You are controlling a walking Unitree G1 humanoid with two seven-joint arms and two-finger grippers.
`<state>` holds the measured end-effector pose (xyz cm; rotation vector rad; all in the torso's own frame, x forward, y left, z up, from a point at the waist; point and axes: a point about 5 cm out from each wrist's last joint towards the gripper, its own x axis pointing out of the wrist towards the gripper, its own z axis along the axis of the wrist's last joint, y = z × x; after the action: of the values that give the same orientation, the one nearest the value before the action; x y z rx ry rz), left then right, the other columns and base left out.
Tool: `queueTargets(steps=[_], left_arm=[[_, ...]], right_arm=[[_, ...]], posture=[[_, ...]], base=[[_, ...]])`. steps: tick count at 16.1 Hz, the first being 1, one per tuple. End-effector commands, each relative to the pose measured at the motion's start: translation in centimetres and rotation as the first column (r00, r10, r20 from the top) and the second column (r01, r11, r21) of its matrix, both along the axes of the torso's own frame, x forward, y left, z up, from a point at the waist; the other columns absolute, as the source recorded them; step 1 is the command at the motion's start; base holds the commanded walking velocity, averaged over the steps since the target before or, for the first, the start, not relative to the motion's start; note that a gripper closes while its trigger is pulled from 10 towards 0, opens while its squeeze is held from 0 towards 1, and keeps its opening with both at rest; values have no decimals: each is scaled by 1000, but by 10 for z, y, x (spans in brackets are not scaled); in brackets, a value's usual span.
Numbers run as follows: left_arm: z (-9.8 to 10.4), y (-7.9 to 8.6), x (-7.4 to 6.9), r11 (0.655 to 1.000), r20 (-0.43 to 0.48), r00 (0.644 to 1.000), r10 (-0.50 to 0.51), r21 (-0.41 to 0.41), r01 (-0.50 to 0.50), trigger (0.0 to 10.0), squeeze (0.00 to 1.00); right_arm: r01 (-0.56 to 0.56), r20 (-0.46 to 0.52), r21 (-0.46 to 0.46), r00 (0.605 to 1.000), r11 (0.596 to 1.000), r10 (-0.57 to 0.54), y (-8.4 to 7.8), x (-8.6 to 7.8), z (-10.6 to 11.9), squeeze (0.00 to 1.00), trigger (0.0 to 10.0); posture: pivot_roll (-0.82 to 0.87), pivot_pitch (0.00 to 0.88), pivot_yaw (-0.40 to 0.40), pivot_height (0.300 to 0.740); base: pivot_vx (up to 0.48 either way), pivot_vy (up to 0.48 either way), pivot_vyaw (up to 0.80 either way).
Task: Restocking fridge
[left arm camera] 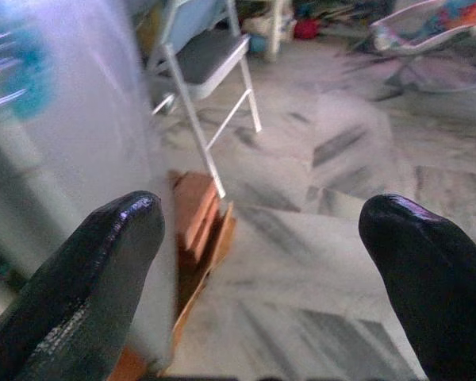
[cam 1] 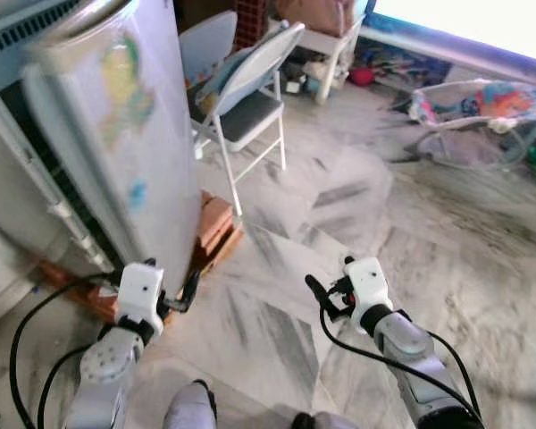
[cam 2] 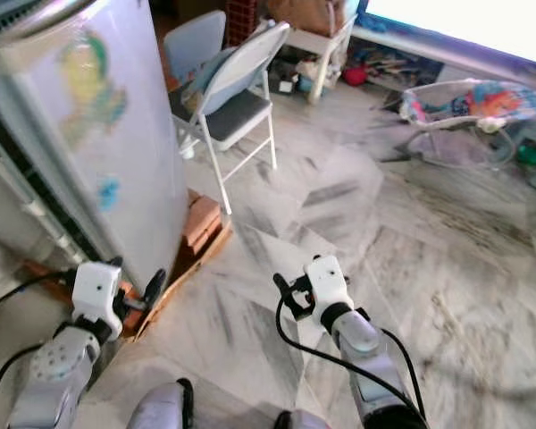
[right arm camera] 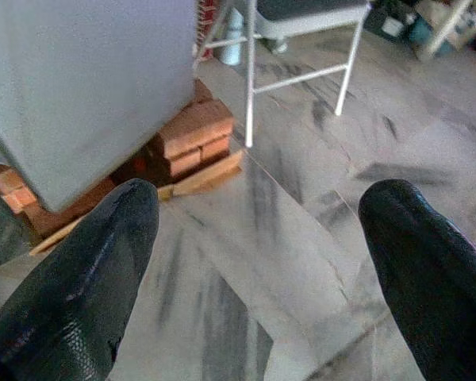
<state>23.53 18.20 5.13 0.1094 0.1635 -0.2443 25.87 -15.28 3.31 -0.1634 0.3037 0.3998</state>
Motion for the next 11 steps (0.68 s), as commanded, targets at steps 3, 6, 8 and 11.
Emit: queueTargets(steps=[3, 6, 8, 11], left_arm=[[7, 6, 3, 1000, 12, 1000, 21, 17, -21, 10000, 0], [6, 4, 4, 999, -9, 1000, 23, 24, -23, 10000, 0], [6, 0, 5, 1000, -15, 1000, 18, 13, -18, 10000, 0], [4, -4, 5, 1000, -21, 1000, 3, 10, -3, 10000, 0]], right_arm=[[66, 46, 12, 997, 998, -67, -10, 7, 8, 0, 10000], [118, 67, 12, 991, 993, -118, -12, 9, 8, 0, 10000], [148, 65, 13, 987, 989, -148, -13, 7, 6, 0, 10000], [158, 65, 6, 985, 987, -158, -14, 8, 5, 0, 10000]], posture=[[108, 86, -62, 740], [105, 88, -67, 740], [104, 88, -70, 740], [105, 86, -73, 740]], base=[[0, 208, 0], [0, 480, 0], [0, 480, 0], [0, 476, 0]])
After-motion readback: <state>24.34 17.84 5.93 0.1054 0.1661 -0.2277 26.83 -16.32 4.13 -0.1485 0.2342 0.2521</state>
